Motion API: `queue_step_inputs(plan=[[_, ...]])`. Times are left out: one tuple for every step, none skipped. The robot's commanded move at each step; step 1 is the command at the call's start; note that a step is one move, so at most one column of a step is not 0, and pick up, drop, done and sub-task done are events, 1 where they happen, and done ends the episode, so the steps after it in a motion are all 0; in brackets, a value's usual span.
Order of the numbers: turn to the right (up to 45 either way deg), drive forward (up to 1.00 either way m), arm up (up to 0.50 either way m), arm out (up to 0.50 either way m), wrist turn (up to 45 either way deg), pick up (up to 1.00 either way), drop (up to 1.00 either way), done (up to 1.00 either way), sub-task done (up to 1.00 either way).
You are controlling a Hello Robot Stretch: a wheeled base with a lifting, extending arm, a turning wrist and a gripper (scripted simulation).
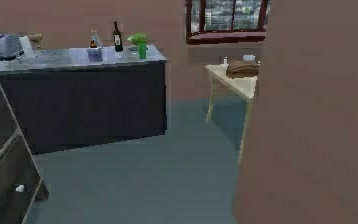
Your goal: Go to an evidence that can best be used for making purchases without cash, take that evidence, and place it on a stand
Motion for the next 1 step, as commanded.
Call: queue_step_inputs(plan=[[0.0, 1.00, 0.00, 0.00, 0.0, 0.00, 0.00, 0.00, 0.00]])
